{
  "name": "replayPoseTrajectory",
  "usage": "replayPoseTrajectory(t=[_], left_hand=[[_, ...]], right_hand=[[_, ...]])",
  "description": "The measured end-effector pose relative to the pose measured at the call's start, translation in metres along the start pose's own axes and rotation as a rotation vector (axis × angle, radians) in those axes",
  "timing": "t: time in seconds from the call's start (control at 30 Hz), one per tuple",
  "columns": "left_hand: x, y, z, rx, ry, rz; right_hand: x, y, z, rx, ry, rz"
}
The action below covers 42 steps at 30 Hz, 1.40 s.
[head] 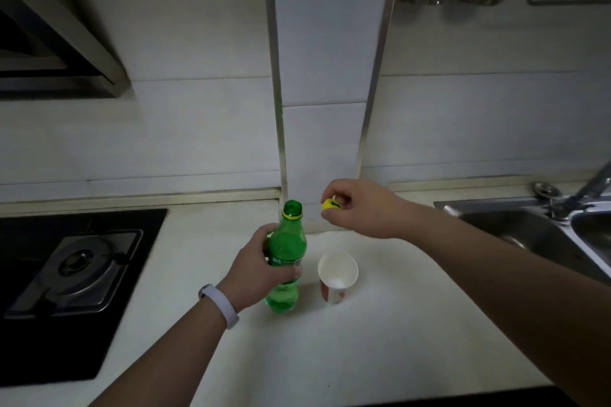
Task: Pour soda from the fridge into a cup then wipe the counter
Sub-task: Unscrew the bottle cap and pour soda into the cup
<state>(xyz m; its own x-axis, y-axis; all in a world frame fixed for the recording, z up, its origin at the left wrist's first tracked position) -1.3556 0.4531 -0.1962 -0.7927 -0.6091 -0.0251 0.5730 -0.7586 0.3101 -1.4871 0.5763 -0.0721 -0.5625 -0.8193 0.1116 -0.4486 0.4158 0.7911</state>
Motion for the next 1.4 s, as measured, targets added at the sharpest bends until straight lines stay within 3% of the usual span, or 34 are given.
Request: replayPoseTrajectory(t=[0.17, 0.47, 0.87, 1.4], left_hand=[[-0.006, -0.01, -0.012, -0.034, 0.013, -0.004], [-0.027, -0.041, -0.041, 0.046, 0.075, -0.034], [-0.046, -0.063, -0.058, 0.188, 0.203, -0.009], [-0.058, -0.077, -0.074, 0.406, 0.249, -0.02]], right_hand=[[-0.02, -0.005, 0.026, 0.089, -0.072, 0.075], [-0.048, -0.015, 0.069, 0.129, -0.134, 0.031], [-0.051, -0.022, 0.105, 0.204, -0.097, -0.062], [-0.053, -0.043, 0.129, 0.25, -0.069, -0.119]])
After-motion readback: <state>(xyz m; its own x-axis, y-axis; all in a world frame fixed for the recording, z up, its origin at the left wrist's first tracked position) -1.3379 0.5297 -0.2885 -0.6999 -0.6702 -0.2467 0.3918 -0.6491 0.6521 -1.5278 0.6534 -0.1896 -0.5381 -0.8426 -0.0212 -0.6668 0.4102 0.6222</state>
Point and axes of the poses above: each hand's wrist, its own x-axis towards the middle knuckle, its own y-axis out of the back of the hand, z = x × y, the point moved 10 cm from there along x, towards the middle knuckle, and after that the axes turned 8 degrees about z, right-handed, at the moved point
